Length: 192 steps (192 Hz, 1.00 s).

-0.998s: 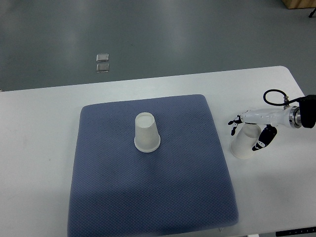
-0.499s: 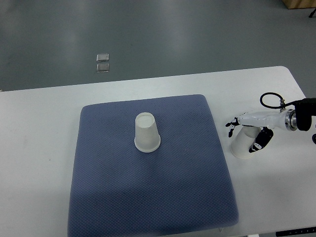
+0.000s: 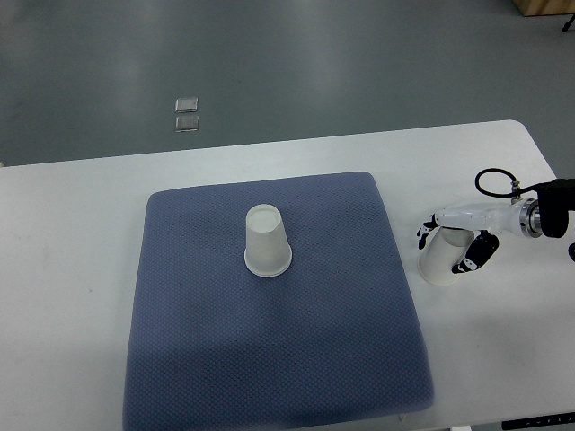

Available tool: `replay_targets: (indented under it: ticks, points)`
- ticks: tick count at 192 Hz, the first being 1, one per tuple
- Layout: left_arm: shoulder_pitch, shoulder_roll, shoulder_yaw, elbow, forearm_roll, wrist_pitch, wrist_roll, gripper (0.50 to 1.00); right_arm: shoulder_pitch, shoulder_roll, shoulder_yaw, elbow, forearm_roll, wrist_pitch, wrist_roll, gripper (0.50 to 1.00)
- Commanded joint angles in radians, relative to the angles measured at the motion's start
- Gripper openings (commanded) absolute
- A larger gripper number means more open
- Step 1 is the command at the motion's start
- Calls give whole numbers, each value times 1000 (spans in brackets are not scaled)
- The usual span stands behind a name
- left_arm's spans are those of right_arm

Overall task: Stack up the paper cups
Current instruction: 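Close the right hand fingers around the upside-down white paper cup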

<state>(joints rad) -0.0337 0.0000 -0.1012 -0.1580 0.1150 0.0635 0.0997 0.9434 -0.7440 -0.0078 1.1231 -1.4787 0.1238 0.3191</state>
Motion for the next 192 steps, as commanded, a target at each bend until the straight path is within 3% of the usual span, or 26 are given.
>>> replay_targets:
  ticks: [1,70,84,192]
  points:
    - [0,0,0,0,0,-1,0,1000,0,2,-1,0,0,2,0,799]
    - [0,0,0,0,0,-1,0,1000,2,6,0,-2,1,10,0,721]
    - [0,0,0,0,0,-1,0,1000,2,6,0,-2,1,10,0,686]
    - [0,0,0,0,0,-1,0,1000,64,-21,11,0,23,19,0,693]
